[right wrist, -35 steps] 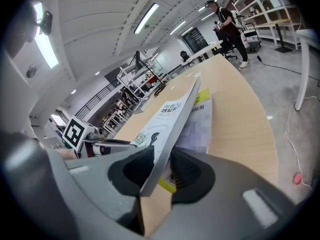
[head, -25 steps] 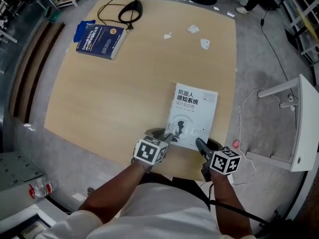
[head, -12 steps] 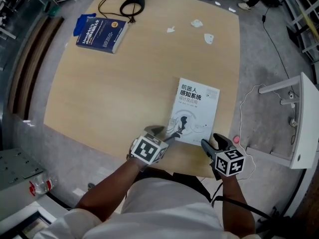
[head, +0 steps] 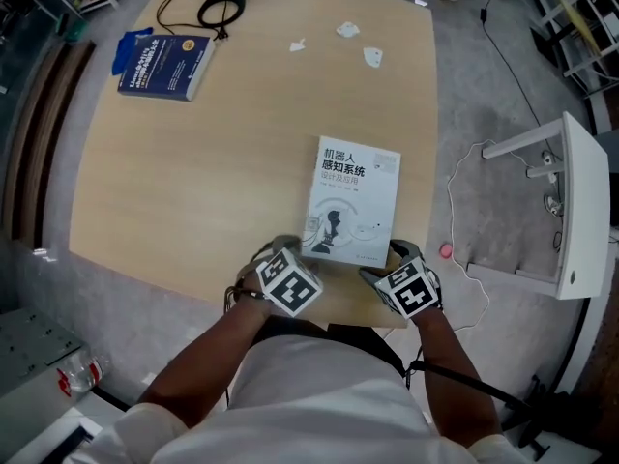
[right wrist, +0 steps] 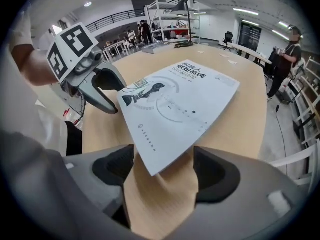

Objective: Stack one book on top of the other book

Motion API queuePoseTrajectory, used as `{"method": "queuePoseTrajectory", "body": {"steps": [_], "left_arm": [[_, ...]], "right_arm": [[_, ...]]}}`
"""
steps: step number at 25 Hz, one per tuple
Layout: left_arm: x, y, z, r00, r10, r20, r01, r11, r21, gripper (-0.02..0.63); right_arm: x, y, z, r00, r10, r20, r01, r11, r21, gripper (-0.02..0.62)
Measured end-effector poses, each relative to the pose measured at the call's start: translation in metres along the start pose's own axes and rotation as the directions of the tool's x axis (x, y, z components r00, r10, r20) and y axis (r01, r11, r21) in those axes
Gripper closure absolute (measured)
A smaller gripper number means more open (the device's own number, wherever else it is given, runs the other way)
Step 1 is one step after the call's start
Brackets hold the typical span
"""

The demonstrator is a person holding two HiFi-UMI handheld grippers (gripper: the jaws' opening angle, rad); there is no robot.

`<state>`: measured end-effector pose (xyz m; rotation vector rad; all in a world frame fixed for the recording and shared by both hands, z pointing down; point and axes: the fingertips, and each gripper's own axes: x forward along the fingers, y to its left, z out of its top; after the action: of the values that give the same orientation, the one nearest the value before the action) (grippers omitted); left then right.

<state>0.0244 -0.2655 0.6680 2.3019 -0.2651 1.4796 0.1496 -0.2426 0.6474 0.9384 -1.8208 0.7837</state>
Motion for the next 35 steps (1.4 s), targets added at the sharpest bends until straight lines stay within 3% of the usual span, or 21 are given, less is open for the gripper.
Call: {"method": "queuePoseTrajectory", "body": {"steps": [5,12,35], "left_arm": [[0.002,0.008,0.002,0.999,0.033,-0.007,-0.033,0.999,0.031,0.388],[0.002,0.012,-0.003,0.995,0.087,-0.051,-0.082,0.993,0.087,0.399],[0.002,0.011,-0.005,0.995,0.073,-0.073,-0.067,0.995,0.08,0.408]], "right_arm": [[0.005,-0.005,0.006,1.0,-0.014,-0.022,0.013,0.998,-0.056,0.227],[0.006,-0.002,0.008,0.998,-0.055,-0.01,0.054,0.998,-0.038,0.229],[0.007,-0.002,0.005,0.997,-0.077,-0.015,0.077,0.997,-0.008,0.255]]}}
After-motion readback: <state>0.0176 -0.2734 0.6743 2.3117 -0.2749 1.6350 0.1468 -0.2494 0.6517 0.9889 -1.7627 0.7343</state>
